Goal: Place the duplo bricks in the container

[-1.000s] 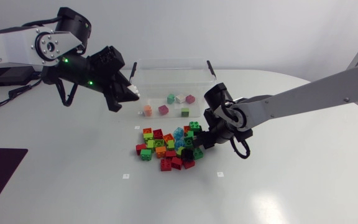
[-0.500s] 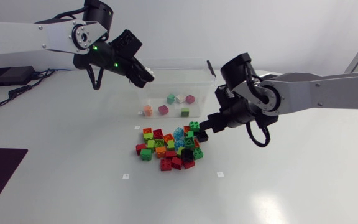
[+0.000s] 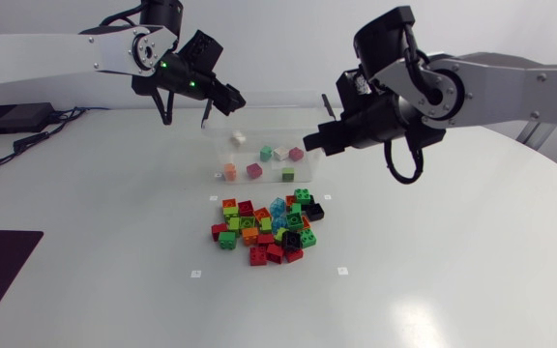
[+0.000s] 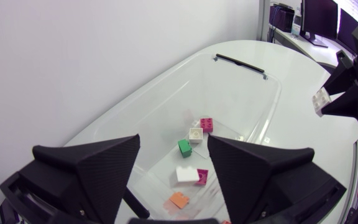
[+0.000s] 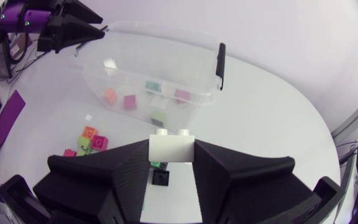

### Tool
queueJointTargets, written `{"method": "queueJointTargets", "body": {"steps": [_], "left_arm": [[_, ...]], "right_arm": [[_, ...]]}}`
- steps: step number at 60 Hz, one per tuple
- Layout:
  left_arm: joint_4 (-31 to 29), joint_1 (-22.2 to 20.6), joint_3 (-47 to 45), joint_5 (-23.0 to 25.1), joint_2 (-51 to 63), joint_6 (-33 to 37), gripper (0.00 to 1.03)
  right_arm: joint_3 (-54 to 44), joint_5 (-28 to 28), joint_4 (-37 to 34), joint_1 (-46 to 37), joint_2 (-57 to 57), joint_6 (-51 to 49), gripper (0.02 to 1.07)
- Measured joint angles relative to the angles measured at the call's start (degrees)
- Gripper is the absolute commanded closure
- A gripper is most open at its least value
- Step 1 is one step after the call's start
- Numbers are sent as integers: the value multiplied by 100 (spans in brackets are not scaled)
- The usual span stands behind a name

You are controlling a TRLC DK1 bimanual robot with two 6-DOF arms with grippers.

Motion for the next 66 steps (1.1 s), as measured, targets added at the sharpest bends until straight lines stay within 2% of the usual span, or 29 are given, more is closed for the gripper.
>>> {"method": "queueJointTargets", "body": {"steps": [12, 22, 39, 53, 66], "left_arm": [[481, 127, -848, -22, -614, 7, 5], [599, 227, -1620, -33, -1427, 114, 5], [636, 243, -3003, -35, -2411, 883, 5], [616, 398, -3685, 98, -2634, 1392, 6], [564, 374, -4389, 138, -2664, 2037, 6]], "right_arm": [[623, -2, 7, 20, 197, 4, 67], [1071, -2, 44, 20, 562, 13, 67], [1814, -17, 94, 20, 1338, 24, 67], [2358, -22, 96, 17, 1891, 26, 67], [2824, -22, 98, -61, 2323, 26, 67]]}}
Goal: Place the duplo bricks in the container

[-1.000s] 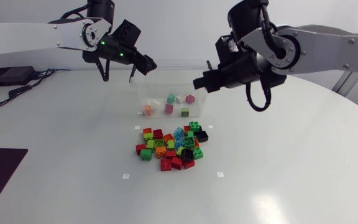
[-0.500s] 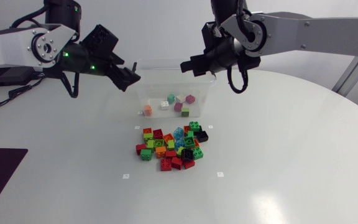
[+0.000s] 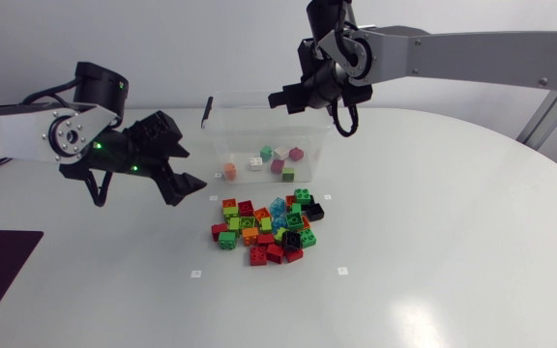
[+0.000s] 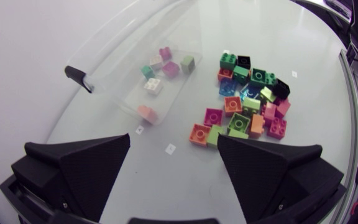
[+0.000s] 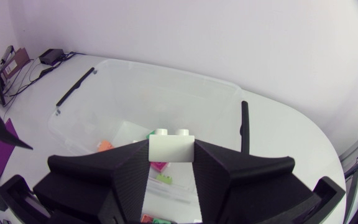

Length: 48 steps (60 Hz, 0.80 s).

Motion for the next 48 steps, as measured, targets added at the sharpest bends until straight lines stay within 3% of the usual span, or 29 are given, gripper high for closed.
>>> {"method": "queueJointTargets", "body": {"steps": [7, 12, 16, 18, 34, 48], "left_arm": [[-103, -81, -273, 2, 0, 317, 6], [-146, -140, -385, 4, 0, 468, 6], [-144, -197, -485, 2, 0, 601, 6], [-142, -227, -538, 2, 2, 647, 6], [-96, -389, -942, 0, 216, 920, 6], [411, -535, -1016, -127, 675, 997, 7]], "right_arm": [[273, 2, 0, -81, 262, 0, 64], [568, 2, -48, -127, 492, 0, 42], [866, 4, -127, -146, 708, 0, 15], [931, 4, -142, -149, 756, 0, 10], [876, 4, -197, -133, 651, 0, 7], [37, -101, -68, -28, -452, -55, 7]]}}
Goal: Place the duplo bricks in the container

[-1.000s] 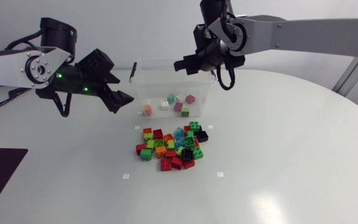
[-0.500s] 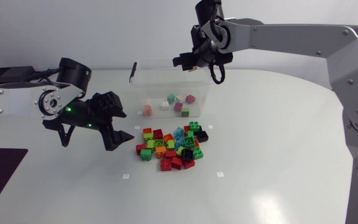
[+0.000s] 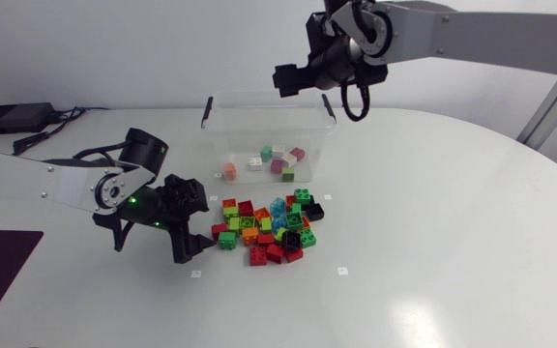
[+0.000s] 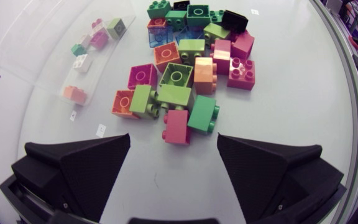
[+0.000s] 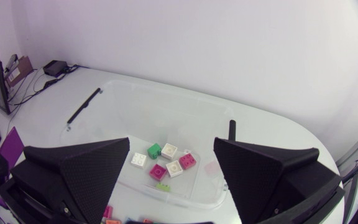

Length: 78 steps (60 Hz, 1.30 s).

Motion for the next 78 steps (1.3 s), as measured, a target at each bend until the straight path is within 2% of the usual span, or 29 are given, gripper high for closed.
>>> {"method": "queueJointTargets", "body": {"steps": [7, 13, 25, 32, 36, 39, 52, 58, 67, 78], "left_arm": [[291, -35, -2, -15, 223, -2, 8], [538, -35, -4, -31, 352, -2, 15], [605, -35, -4, -28, 546, 0, 22], [610, -42, -4, -28, 555, 0, 46], [610, -61, -4, -28, 573, 0, 55], [608, -66, -4, -26, 595, 0, 67], [610, -72, 2, 31, 704, 0, 70], [610, -72, 4, 109, 763, -2, 70], [608, -72, 9, 127, 774, -2, 71], [560, -11, 9, 151, 772, 9, 71]], "right_arm": [[-496, -118, 68, 33, -560, -85, 7], [-1001, -221, 109, 33, -960, -149, 7], [-2068, -588, 306, 70, -1480, -308, 7], [-2634, -942, 345, 190, -1703, -507, 7], [-2892, -1084, 348, 291, -1770, -693, 7], [-3053, -1178, 345, 361, -1781, -868, 7], [-3373, -1429, 144, 538, -1779, -2026, 7], [-3366, -1762, -116, 531, -1714, -2459, 7], [-3366, -1919, -245, 538, -1290, -3314, 7], [-3215, -2256, -295, 538, -811, -3875, 7]]}}
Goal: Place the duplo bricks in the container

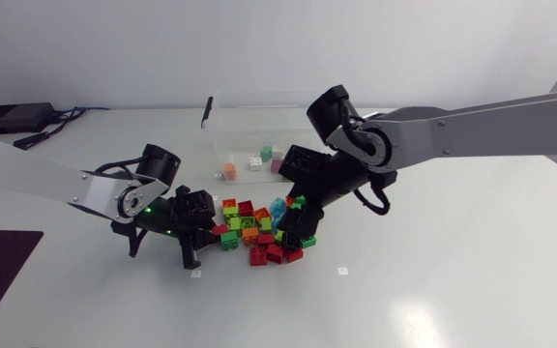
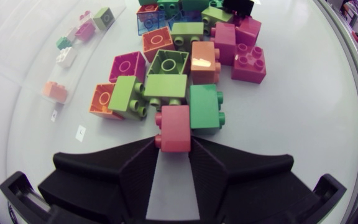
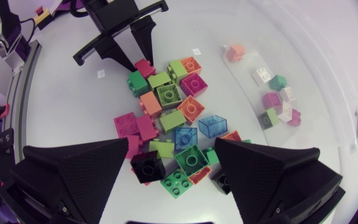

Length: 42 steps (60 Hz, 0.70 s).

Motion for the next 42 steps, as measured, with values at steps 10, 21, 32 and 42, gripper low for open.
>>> {"method": "queueJointTargets", "body": {"steps": [10, 21, 32, 42], "left_arm": [[-96, 157, -59, -2, -131, 35, 71], [-267, 286, -348, 4, -667, 162, 71], [-516, 470, -590, 109, -1316, 232, 71], [-627, 730, -879, 188, -1882, 339, 71]], "right_arm": [[278, -79, -2, -17, 367, -363, 7], [542, -116, -4, -55, 730, -699, 7], [898, -116, -7, -173, 1062, -1023, 7], [1357, -114, -144, -293, 1401, -1292, 7]]}}
